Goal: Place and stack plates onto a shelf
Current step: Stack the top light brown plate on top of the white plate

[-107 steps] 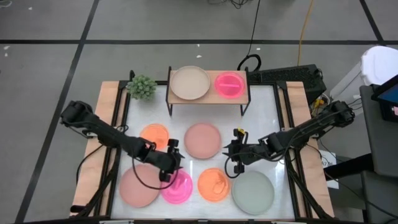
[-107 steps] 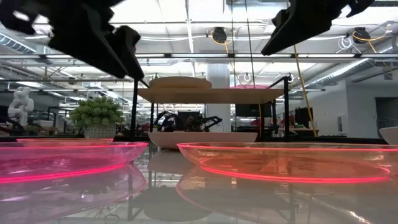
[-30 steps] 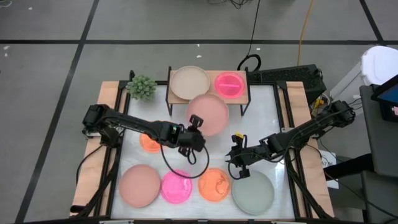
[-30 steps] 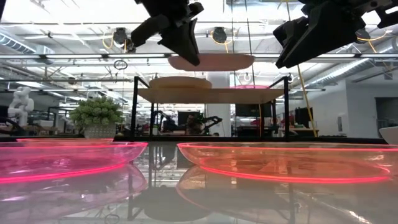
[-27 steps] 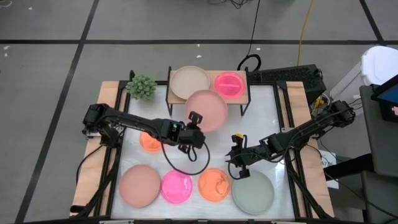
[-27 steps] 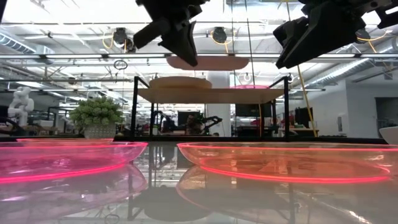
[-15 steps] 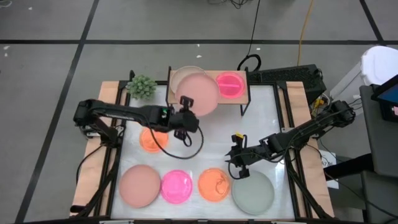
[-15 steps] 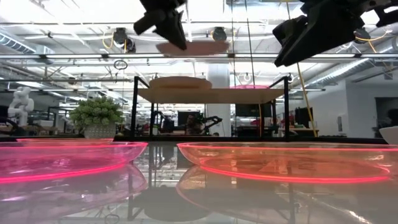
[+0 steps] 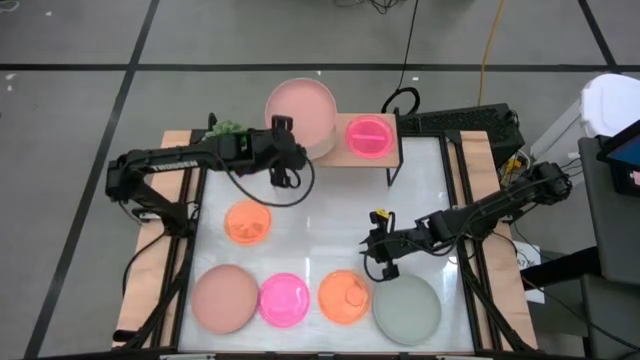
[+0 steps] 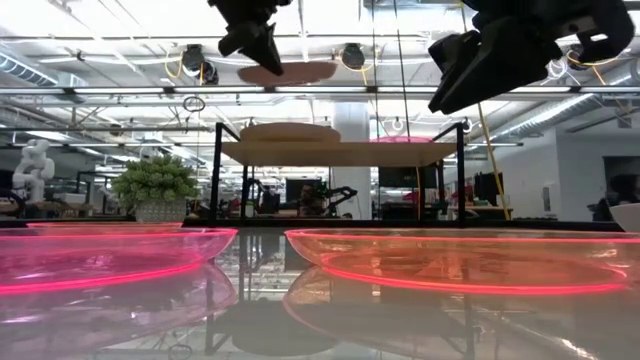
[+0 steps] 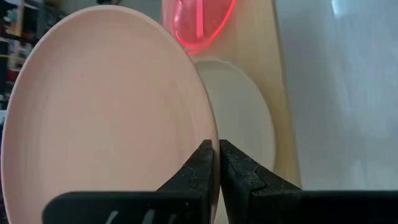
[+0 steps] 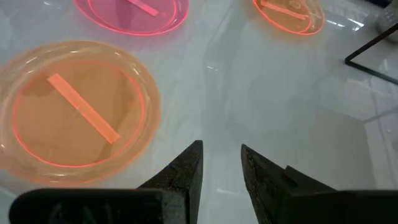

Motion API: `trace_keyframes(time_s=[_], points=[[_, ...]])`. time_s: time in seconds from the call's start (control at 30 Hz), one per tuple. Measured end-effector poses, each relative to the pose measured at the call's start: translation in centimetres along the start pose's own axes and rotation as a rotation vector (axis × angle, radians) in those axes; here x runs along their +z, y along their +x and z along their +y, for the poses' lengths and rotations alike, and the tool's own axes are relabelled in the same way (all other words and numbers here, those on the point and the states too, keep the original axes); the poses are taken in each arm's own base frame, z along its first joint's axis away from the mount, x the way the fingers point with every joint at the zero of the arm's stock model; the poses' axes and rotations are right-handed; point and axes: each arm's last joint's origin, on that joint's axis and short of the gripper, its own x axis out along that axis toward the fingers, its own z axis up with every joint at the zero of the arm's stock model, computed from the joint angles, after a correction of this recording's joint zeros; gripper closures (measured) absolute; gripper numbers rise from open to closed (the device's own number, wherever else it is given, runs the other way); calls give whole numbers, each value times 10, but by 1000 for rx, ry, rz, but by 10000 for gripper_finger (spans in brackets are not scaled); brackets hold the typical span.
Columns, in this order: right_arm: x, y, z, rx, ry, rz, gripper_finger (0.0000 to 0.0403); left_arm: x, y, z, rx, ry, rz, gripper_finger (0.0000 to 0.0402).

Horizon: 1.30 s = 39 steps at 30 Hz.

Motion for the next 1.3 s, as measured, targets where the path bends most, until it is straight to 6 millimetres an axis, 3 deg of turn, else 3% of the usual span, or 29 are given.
trace_keyframes(time_s=[0.37, 0.77, 1.17, 1.3], points=[[0, 2, -9, -23, -41, 5, 310, -14, 21, 14, -135, -78, -57, 381], [-1, 2, -10, -24, -31, 14, 310, -13, 67, -6, -249, -74, 39, 380], [-1, 2, -10, -24, -31, 14, 310, -16, 73, -6, -245, -172, 78, 379], [-1, 2, -10, -24, -30, 14, 310, -16, 73, -6, -244, -186, 80, 351]])
